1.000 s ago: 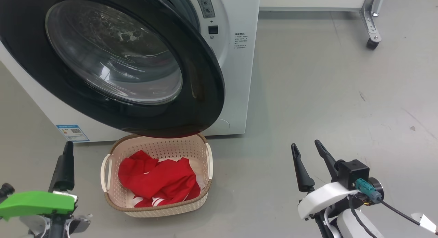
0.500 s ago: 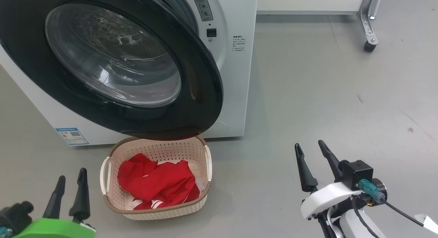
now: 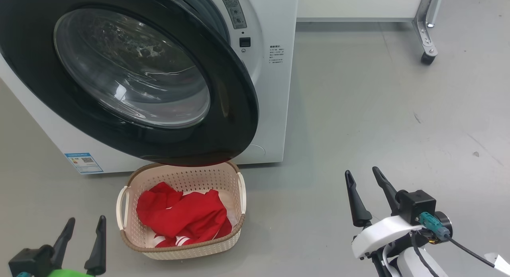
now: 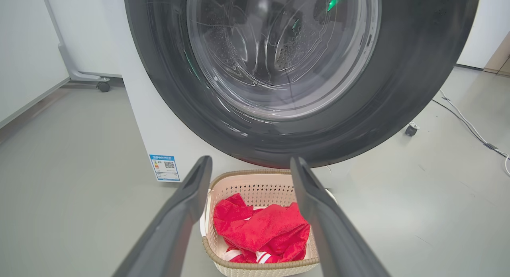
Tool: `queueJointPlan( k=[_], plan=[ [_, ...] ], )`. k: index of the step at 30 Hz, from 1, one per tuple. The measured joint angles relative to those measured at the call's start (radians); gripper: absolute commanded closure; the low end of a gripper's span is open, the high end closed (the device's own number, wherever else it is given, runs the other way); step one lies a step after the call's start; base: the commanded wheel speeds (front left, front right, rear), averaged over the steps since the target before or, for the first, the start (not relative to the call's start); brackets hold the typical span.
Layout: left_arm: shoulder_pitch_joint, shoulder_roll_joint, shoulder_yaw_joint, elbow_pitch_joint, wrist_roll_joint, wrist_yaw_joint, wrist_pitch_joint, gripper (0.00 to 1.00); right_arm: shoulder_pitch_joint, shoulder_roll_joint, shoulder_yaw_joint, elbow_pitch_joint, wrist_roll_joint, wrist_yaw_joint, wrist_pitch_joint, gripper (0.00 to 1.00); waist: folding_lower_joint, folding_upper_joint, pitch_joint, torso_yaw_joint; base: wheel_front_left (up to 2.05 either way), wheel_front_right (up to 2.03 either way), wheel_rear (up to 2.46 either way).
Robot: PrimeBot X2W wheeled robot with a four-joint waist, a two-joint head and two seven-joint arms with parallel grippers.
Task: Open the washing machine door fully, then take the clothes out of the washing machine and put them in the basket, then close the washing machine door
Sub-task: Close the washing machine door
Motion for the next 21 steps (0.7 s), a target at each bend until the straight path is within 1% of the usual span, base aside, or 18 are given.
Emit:
queueJointPlan(
  k=[1, 4, 5, 9, 12, 19, 20, 21],
  plan=[
    [0.000, -0.007, 0.012, -0.005, 0.016, 0.001, 0.001, 0.00, 0.001, 0.000, -0.001, -0.001, 0.000, 0.000, 0.000, 0.00, 0.0000, 0.0000, -0.001, 0.000, 0.00, 0.00, 0.00],
    [-0.002, -0.032, 0.069, -0.048, 0.081, 0.025, 0.001, 0.00, 0.003, 0.000, -0.004, -0.003, -0.001, 0.000, 0.000, 0.00, 0.0000, 0.0000, -0.002, 0.000, 0.00, 0.00, 0.00],
    [-0.002, -0.040, 0.082, -0.060, 0.098, 0.028, 0.001, 0.00, 0.003, 0.000, -0.005, -0.003, -0.003, 0.000, 0.000, 0.00, 0.0000, 0.0000, -0.002, 0.000, 0.00, 0.00, 0.00],
    [-0.001, -0.067, 0.120, -0.087, 0.174, 0.062, 0.001, 0.00, 0.004, 0.000, -0.005, -0.008, -0.009, 0.002, 0.000, 0.00, 0.0000, 0.0000, -0.003, 0.000, 0.00, 0.00, 0.00],
    [0.000, -0.091, 0.123, -0.094, 0.209, 0.067, 0.001, 0.00, 0.004, 0.000, -0.006, -0.010, -0.009, 0.006, 0.000, 0.00, 0.0000, 0.0000, -0.002, 0.002, 0.00, 0.00, 0.00],
    [0.034, -0.146, 0.135, -0.091, 0.243, 0.067, 0.001, 0.00, 0.004, 0.000, -0.005, -0.015, -0.010, 0.009, 0.000, 0.00, 0.0000, 0.0000, -0.001, 0.005, 0.00, 0.00, 0.00],
    [0.036, -0.151, 0.140, -0.091, 0.250, 0.067, 0.001, 0.00, 0.004, 0.000, -0.005, -0.015, -0.011, 0.009, 0.000, 0.01, 0.0000, 0.0000, 0.000, 0.005, 0.00, 0.00, 0.00],
    [0.037, -0.154, 0.146, -0.092, 0.254, 0.066, 0.001, 0.00, 0.004, 0.000, -0.005, -0.016, -0.015, 0.009, 0.000, 0.11, 0.0000, 0.0000, 0.000, 0.005, 0.00, 0.00, 0.00]
  ],
)
